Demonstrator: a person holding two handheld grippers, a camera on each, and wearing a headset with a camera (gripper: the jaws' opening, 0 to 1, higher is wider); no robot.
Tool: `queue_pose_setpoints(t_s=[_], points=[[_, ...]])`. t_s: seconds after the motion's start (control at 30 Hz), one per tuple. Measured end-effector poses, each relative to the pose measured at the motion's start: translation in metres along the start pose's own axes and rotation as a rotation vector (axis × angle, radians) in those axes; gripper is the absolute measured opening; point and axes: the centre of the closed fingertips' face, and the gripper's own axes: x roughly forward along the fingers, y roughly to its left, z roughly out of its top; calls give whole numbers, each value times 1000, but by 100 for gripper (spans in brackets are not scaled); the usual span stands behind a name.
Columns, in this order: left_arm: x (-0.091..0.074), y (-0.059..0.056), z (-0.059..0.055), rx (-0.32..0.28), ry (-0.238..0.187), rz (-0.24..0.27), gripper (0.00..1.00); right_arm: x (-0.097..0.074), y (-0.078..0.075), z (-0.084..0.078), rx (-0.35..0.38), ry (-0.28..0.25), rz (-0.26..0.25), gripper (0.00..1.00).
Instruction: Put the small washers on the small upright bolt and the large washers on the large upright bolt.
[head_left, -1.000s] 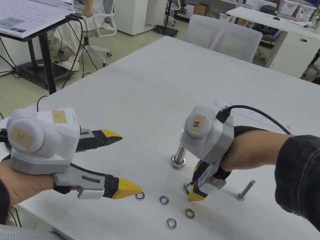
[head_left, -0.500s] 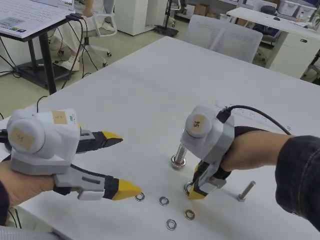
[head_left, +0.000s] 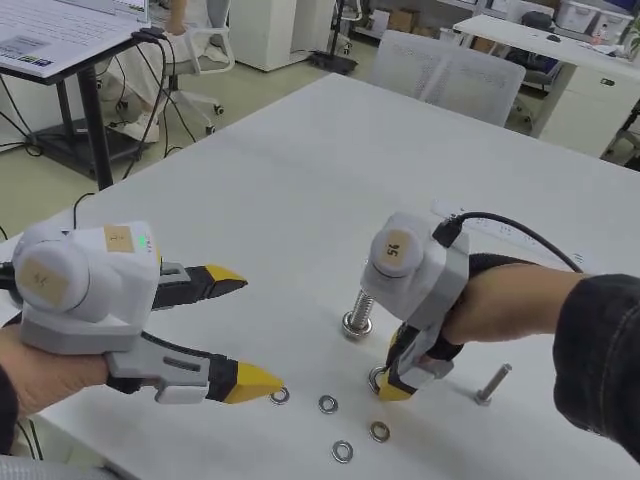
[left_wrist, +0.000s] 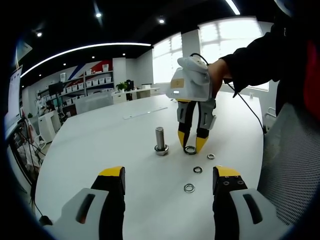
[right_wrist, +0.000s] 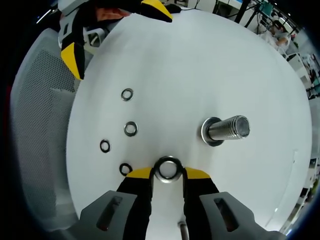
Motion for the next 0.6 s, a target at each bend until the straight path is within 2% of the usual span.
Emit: queue_pose_setpoints(t_s=[0.3,0.6], points=[[1,-1,1,0,1,0,70,-12,-6,0,5,-12,-16,24],[2,-1,2,2,0,0,70,-38,-12,0,17,-35,-35,24]])
